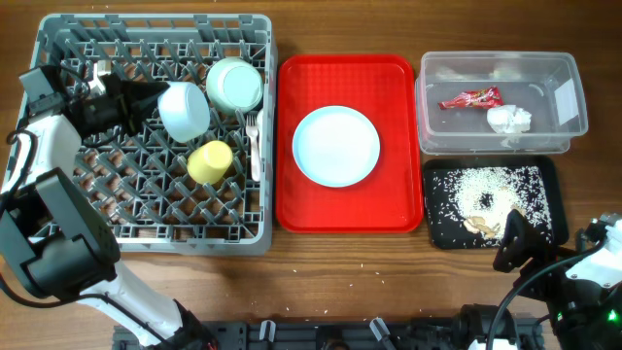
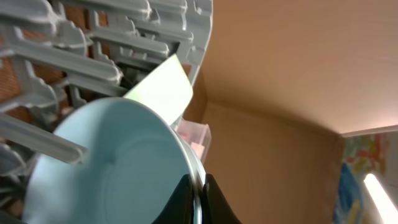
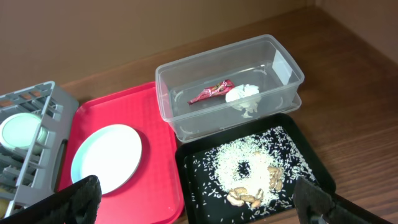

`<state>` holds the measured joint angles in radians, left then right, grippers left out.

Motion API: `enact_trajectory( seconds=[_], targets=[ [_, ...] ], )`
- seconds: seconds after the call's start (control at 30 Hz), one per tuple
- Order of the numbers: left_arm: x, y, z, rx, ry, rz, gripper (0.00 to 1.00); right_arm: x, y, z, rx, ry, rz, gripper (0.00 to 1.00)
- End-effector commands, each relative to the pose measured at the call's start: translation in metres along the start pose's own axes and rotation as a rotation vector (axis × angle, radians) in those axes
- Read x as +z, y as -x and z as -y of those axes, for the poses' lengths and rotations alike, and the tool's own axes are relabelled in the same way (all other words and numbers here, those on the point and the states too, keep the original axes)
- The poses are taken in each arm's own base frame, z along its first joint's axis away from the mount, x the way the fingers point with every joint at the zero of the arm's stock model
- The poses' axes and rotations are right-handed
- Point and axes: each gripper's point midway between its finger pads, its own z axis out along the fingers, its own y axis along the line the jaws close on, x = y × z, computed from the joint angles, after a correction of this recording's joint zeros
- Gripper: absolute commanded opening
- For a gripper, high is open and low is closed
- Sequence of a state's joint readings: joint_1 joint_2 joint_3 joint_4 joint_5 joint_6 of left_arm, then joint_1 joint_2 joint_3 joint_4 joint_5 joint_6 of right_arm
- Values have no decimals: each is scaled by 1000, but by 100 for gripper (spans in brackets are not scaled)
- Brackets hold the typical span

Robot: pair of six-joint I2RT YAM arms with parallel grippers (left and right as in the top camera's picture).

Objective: Sort waste into correct bins and load items into the dishwasher rack
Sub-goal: 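Carry the light-blue bowl into the rack and release it upside down, then grasp the rim of the light-blue plate with the left gripper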

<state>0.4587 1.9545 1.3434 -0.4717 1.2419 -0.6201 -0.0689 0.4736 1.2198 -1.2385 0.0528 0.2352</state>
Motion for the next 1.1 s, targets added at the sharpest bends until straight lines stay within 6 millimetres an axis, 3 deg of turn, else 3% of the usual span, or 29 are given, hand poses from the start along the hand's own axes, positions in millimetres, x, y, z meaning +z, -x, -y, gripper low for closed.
enact_trajectory(
  seconds=[0.0, 0.03, 0.07, 0.23, 0.37, 0.47, 0.57, 0.6, 0.67, 0.73, 0.8, 0.9, 0.93, 1.0, 1.07],
  targets=[
    [-5, 12, -20, 28, 67, 58, 13, -2, 2, 1, 12, -5, 13, 100],
    [-7, 14, -21, 31, 68, 64, 25, -2, 2, 1, 13, -5, 13, 100],
    [-9, 16, -22, 30, 72, 73, 100, -2, 2, 1, 13, -5, 13, 100],
    [-35, 35, -20, 74, 103, 180, 99, -2, 2, 1, 13, -5, 13, 100],
    [-65, 38, 6, 186, 216, 337, 99, -2, 2, 1, 13, -5, 13, 100],
    [-78, 11, 55, 304, 262, 422, 100, -2, 2, 1, 13, -5, 13, 100],
    [-70, -25, 89, 398, 290, 439, 100, -2, 2, 1, 13, -5, 13, 100],
    [-51, -63, 110, 478, 325, 421, 100, -2, 2, 1, 13, -5, 13, 100],
    [-19, -106, 120, 555, 352, 350, 100, -2, 2, 1, 13, -5, 13, 100],
    [27, -160, 119, 617, 349, 179, 100, -2, 2, 1, 13, -5, 13, 100],
    [61, -196, 112, 669, 351, 50, 100, -2, 2, 1, 13, -5, 13, 100],
    [116, -242, 80, 777, 450, -88, 100, -2, 2, 1, 13, -5, 13, 100],
    [138, -254, 60, 817, 525, -110, 100, -2, 2, 1, 13, -5, 13, 100],
    [161, -266, 34, 863, 609, -135, 98, -2, 2, 1, 12, -5, 13, 100],
    [185, -273, 1, 923, 711, -139, 90, -2, 1, 1, 13, -5, 12, 100]
  ],
)
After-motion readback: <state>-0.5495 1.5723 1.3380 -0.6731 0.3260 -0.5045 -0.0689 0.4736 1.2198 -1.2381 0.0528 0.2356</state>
